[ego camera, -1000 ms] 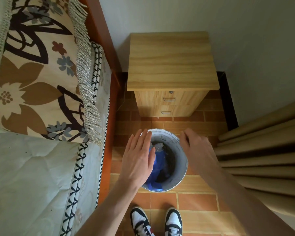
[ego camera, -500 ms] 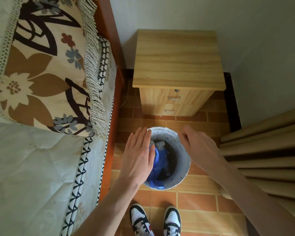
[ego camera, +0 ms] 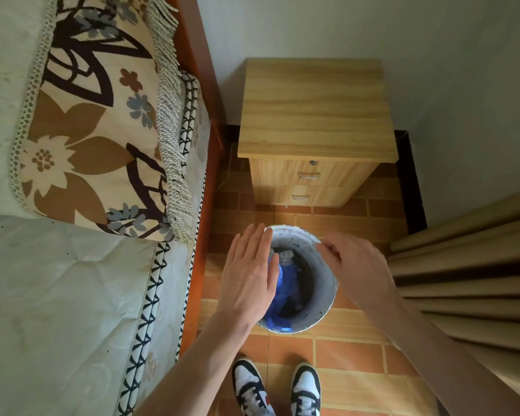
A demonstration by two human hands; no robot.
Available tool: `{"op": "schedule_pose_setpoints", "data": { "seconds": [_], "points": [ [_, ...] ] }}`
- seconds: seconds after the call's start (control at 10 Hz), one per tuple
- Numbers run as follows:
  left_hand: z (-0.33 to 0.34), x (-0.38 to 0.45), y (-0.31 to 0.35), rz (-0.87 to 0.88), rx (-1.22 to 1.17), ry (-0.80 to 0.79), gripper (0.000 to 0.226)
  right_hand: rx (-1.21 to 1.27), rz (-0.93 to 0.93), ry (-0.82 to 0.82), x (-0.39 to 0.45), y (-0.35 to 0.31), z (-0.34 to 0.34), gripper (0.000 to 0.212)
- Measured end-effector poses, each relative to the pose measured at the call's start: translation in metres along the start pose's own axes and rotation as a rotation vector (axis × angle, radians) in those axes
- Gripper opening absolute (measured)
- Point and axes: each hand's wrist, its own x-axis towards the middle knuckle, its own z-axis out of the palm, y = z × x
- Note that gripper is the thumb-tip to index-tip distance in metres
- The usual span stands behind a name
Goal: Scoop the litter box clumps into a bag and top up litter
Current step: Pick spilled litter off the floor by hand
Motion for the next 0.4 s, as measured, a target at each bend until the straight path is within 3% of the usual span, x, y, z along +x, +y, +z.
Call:
{"op": "schedule_pose_setpoints", "data": {
  "seconds": [0.1,0.3,0.4],
  "points": [
    [-0.007,0.002,0.003,0.004,0.004,0.000,0.055,0.069,-0.051,0.014,-0.003,0.001,-0.002,0.008],
    [-0.023,-0.005,0.006,-0.018,-0.024,0.018,0.052,-0.001,-0.143,0.033,-0.012,-0.002,-0.007,0.045],
    [-0.035,-0.012,0.008,-0.033,-0.032,0.027,0.051,-0.032,-0.122,0.044,-0.016,-0.006,-0.012,0.053]
  ]
}}
